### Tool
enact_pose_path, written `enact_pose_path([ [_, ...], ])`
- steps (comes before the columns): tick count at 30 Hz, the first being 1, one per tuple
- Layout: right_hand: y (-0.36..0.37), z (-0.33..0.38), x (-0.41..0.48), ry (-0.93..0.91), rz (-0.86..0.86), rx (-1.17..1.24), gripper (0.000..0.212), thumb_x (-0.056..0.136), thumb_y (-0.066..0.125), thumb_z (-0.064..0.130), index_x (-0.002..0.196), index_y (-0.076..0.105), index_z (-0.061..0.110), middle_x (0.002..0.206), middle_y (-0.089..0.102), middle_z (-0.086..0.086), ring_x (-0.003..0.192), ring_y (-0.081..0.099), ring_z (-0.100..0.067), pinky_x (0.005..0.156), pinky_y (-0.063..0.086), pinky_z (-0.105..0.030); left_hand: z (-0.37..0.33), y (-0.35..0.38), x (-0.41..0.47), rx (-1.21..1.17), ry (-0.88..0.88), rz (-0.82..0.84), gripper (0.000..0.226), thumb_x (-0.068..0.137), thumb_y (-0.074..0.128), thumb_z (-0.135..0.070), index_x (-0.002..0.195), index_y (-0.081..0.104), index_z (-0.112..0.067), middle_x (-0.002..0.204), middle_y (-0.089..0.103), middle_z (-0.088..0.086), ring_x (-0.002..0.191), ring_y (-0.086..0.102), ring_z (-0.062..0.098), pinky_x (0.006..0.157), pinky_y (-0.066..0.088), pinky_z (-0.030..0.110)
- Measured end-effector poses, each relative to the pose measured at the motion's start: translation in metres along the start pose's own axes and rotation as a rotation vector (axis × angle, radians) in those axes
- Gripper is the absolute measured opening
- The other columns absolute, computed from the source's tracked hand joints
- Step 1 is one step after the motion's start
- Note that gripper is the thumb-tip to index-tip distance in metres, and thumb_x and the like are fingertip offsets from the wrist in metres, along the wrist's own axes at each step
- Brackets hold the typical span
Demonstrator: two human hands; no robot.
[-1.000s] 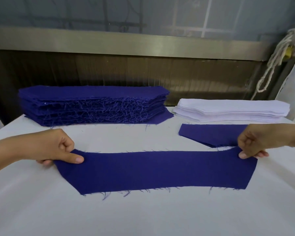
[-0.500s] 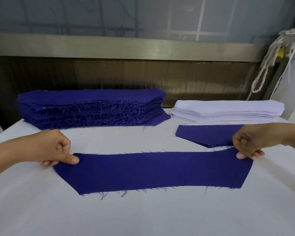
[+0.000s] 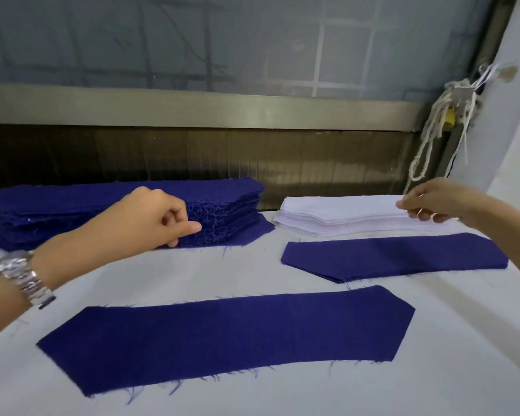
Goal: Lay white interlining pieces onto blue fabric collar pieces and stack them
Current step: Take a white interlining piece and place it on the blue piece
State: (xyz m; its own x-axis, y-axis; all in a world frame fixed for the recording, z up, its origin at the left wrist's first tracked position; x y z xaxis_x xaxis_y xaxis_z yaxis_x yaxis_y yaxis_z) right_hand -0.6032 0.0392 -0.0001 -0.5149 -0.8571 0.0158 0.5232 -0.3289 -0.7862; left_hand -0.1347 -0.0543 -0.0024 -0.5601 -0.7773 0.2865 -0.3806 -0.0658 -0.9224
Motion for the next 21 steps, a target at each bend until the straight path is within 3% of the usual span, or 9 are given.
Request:
enact_pose_path([
  [4, -0.020, -0.034, 0.035, 0.061, -0.290, 0.117, 0.017, 0.095, 0.067, 0.016, 0.086, 0.068, 0.002, 0.086, 0.067, -0.016, 0.069, 0.053, -0.021, 0.060, 0.043, -0.028, -0.041, 0.010, 0.047, -0.018, 0.142, -0.132, 0.013, 0.092, 0.066, -0.038, 0.086, 0.071, -0.028, 0.070, 0.066, -0.015, 0.066, 0.060, 0.001, 0.069, 0.054, 0.033],
  [8, -0.027, -0.075, 0.059, 0.097, -0.487, 0.097, 0.020, 0.093, 0.065, 0.010, 0.087, 0.071, -0.008, 0.088, 0.067, -0.024, 0.076, 0.057, -0.031, 0.073, 0.043, -0.034, -0.077, 0.031, 0.086, -0.010, 0.247, -0.238, 0.014, 0.097, 0.061, -0.028, 0.100, 0.074, -0.025, 0.086, 0.062, -0.016, 0.072, 0.056, 0.002, 0.069, 0.045, 0.027],
  [12, -0.030, -0.110, 0.073, 0.149, -0.618, -0.066, 0.022, 0.093, 0.059, 0.013, 0.085, 0.076, 0.002, 0.091, 0.070, -0.023, 0.080, 0.059, -0.039, 0.073, 0.044, -0.035, -0.100, 0.062, 0.117, 0.000, 0.271, -0.271, 0.016, 0.098, 0.060, -0.028, 0.105, 0.074, -0.026, 0.092, 0.063, -0.012, 0.077, 0.050, 0.004, 0.067, 0.041, 0.025],
  [14, -0.035, -0.119, 0.078, 0.158, -0.662, -0.109, 0.022, 0.094, 0.058, 0.014, 0.093, 0.078, 0.007, 0.097, 0.071, -0.023, 0.085, 0.061, -0.042, 0.075, 0.046, -0.037, -0.110, 0.076, 0.128, 0.007, 0.293, -0.256, 0.015, 0.099, 0.059, -0.028, 0.100, 0.074, -0.025, 0.093, 0.063, -0.011, 0.082, 0.050, 0.008, 0.068, 0.044, 0.029],
  [16, -0.038, -0.126, 0.085, 0.170, -0.669, -0.128, 0.023, 0.095, 0.057, 0.018, 0.101, 0.079, 0.010, 0.104, 0.071, -0.024, 0.094, 0.063, -0.044, 0.079, 0.048, -0.039, -0.118, 0.087, 0.139, 0.029, 0.295, -0.225, 0.025, 0.100, 0.056, -0.025, 0.078, 0.067, -0.027, 0.087, 0.060, -0.008, 0.081, 0.053, 0.014, 0.067, 0.050, 0.035],
  [19, -0.036, -0.134, 0.097, 0.170, -0.639, -0.113, 0.027, 0.098, 0.057, 0.023, 0.108, 0.077, 0.009, 0.113, 0.070, -0.022, 0.102, 0.062, -0.044, 0.087, 0.049, -0.041, -0.124, 0.104, 0.153, 0.118, 0.259, -0.215, 0.046, 0.103, 0.049, -0.027, 0.058, 0.037, -0.024, 0.077, 0.049, -0.005, 0.075, 0.051, 0.018, 0.052, 0.034, 0.028],
  [21, -0.035, -0.137, 0.104, 0.174, -0.631, -0.111, 0.028, 0.099, 0.056, 0.024, 0.109, 0.077, 0.007, 0.113, 0.070, -0.022, 0.103, 0.062, -0.043, 0.088, 0.048, -0.040, -0.124, 0.113, 0.160, 0.162, 0.251, -0.220, 0.048, 0.103, 0.047, -0.030, 0.057, 0.036, -0.023, 0.079, 0.051, -0.004, 0.075, 0.053, 0.018, 0.051, 0.028, 0.027],
])
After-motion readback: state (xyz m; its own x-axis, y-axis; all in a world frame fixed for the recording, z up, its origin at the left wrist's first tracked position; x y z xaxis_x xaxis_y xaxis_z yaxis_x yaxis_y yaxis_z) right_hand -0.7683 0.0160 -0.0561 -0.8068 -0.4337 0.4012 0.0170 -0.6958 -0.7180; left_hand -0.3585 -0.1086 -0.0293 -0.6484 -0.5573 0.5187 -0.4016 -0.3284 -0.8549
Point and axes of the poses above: each hand's wrist, its own x-axis towards the middle knuckle, its own y-axis out of the palm, z = x × y, the point moved 4 cm from there along x, towards the middle knuckle
